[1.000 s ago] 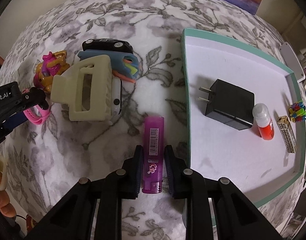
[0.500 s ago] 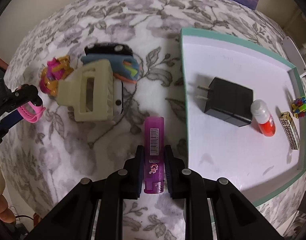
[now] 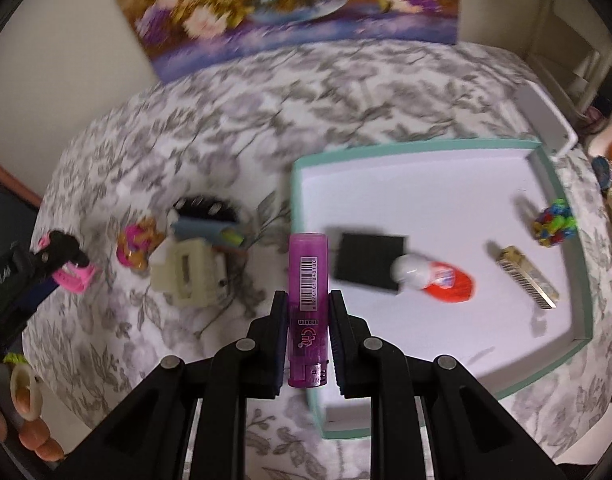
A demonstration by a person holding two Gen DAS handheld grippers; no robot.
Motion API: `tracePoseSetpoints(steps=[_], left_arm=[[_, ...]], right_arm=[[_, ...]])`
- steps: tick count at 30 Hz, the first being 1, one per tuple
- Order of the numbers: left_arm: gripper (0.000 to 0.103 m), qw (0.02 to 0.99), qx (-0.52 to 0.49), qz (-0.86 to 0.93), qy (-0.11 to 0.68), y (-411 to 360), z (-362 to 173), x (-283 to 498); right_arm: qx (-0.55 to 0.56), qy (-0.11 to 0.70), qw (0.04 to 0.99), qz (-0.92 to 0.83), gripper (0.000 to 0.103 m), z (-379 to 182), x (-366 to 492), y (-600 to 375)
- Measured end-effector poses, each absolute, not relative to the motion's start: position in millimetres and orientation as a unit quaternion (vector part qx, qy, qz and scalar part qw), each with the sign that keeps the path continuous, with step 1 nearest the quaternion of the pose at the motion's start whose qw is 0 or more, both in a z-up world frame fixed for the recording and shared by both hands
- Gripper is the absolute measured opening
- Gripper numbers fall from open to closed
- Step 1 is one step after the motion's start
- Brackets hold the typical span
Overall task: Organize rigid objects
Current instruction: 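Carry the purple lighter over the tray while the left gripper carries the pink watch there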
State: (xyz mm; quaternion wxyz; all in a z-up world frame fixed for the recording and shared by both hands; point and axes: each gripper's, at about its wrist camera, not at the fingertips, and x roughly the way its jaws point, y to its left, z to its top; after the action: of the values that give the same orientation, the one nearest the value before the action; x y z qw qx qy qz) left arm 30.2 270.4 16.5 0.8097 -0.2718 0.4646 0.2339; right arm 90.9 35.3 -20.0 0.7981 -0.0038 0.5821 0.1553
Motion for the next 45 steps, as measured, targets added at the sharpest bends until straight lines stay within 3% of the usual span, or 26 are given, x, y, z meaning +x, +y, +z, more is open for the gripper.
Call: tracePoseSetpoints(steps=[9, 23, 45], left_arm=[[0.057, 0.838, -0.226, 0.195, 0.457, 217.1, 41.8, 43.3], [0.057, 0.843, -0.145, 0.108, 0.507, 108.5, 28.8, 77.0], [0.058, 0.805, -0.08, 0.069, 0.584, 42.2, -26.1, 92.8]], right_arm=[[0.035, 0.562, 0.821, 0.098, 0.02, 1.3, 108.6, -32.4], [0.041, 0.574, 0.817, 0.029, 0.02, -8.6, 119.2, -111.2], [0.033, 0.624, 0.78, 0.027, 0.021, -45.4, 120.2, -114.8]])
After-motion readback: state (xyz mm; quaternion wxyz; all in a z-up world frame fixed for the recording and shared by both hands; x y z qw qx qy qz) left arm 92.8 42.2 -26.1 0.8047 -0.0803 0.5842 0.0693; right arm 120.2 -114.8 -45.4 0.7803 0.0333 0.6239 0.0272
